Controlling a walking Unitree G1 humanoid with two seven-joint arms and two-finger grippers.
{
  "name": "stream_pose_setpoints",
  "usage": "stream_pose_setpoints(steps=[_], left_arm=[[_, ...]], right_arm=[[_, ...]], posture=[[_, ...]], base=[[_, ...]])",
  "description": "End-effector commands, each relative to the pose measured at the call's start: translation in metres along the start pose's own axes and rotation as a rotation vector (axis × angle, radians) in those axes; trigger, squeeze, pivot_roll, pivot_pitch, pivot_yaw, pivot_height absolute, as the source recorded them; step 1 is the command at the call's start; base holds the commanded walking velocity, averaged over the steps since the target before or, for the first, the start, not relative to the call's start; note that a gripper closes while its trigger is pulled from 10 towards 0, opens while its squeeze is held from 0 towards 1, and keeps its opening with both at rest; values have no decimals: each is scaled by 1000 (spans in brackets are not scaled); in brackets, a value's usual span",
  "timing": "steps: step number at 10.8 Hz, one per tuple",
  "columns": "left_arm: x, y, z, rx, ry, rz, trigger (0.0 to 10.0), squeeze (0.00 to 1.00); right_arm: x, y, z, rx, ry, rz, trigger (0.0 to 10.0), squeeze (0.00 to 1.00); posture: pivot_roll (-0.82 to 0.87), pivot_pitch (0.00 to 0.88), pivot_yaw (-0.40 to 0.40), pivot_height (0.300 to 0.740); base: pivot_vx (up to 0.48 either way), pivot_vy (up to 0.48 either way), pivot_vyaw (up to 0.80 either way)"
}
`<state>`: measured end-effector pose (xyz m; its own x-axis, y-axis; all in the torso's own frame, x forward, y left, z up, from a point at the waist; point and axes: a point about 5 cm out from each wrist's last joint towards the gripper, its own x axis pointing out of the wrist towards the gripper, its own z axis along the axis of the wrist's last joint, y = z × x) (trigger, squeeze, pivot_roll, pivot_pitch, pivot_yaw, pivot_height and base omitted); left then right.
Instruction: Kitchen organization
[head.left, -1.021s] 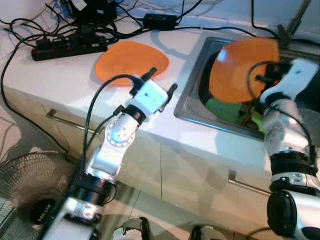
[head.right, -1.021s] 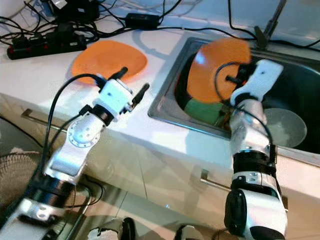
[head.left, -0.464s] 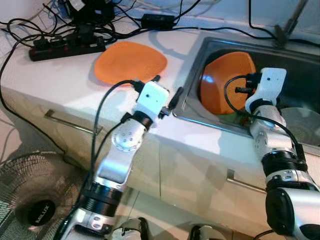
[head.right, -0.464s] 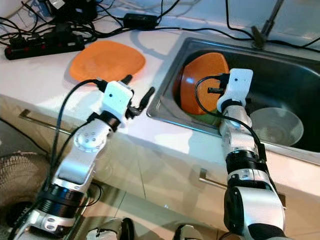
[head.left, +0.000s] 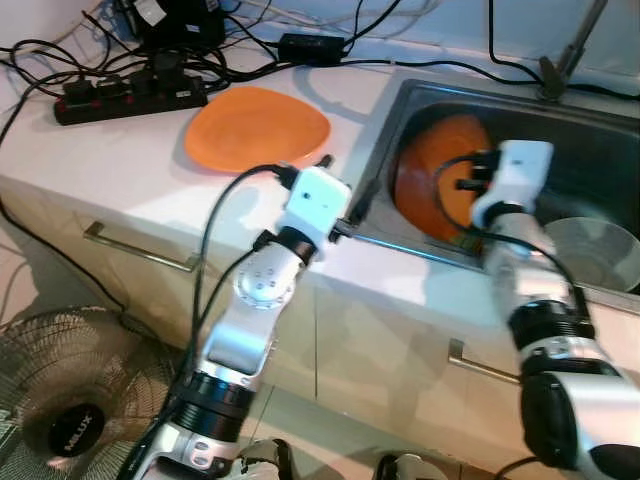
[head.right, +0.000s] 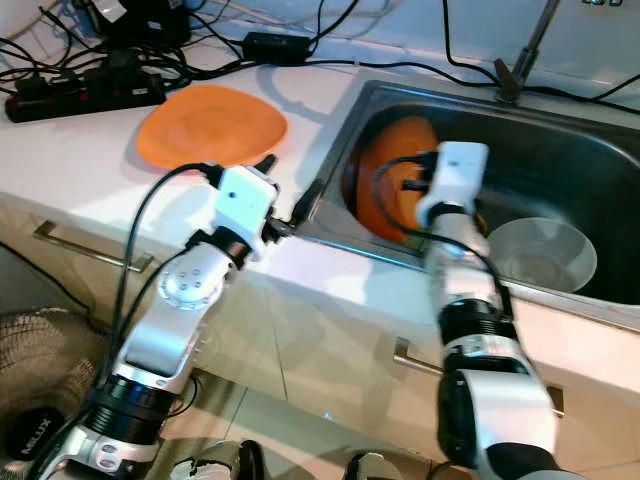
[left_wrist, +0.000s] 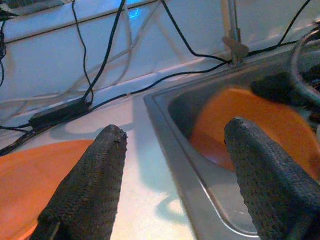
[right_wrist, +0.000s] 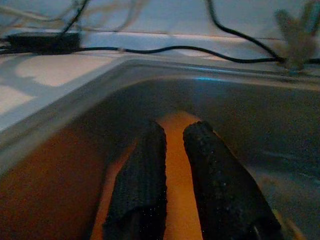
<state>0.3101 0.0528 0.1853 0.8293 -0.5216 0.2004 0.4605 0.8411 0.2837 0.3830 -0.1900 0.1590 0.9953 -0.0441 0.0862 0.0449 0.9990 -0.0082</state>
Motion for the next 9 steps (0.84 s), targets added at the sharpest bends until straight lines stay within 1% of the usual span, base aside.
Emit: stream_pose_setpoints(steps=[1,2,3,4,6,7,8,9], left_arm=[[-2,-1,2,-4,-4,-2,10000,0],[-3,-2,1,-6,-1,-6,10000,0],[-2,-1,1,-10,-2,-2,10000,0],[-2,-1,2,-15,-7,3,10000,0],[-2,5,3,-20,-34,48,10000,0],[-1,13,2,13,-34,75,10000,0],[-1,21,2,30,-32,100,10000,0],[-1,33,1,50,-25,139,10000,0]], right_arm=[[-1,3,-7,-4,26,10,10000,667],[-2,5,-8,-4,27,12,10000,0],[-2,6,-8,-1,18,14,10000,0],[-1,7,-1,19,-21,14,10000,0],[-1,14,26,72,-164,48,10000,0],[-6,23,40,109,-221,82,10000,0],[-12,31,44,143,-231,127,10000,0],[-23,43,46,151,-234,202,10000,0]], posture=[[66,59,36,740],[67,56,38,740],[67,54,39,740],[64,55,39,740],[47,67,35,740],[43,71,31,740],[41,73,28,740],[33,76,26,740]], base=[[0,0,0],[0,0,0],[0,0,0],[0,0,0],[0,0,0],[0,0,0],[0,0,0],[0,0,0]])
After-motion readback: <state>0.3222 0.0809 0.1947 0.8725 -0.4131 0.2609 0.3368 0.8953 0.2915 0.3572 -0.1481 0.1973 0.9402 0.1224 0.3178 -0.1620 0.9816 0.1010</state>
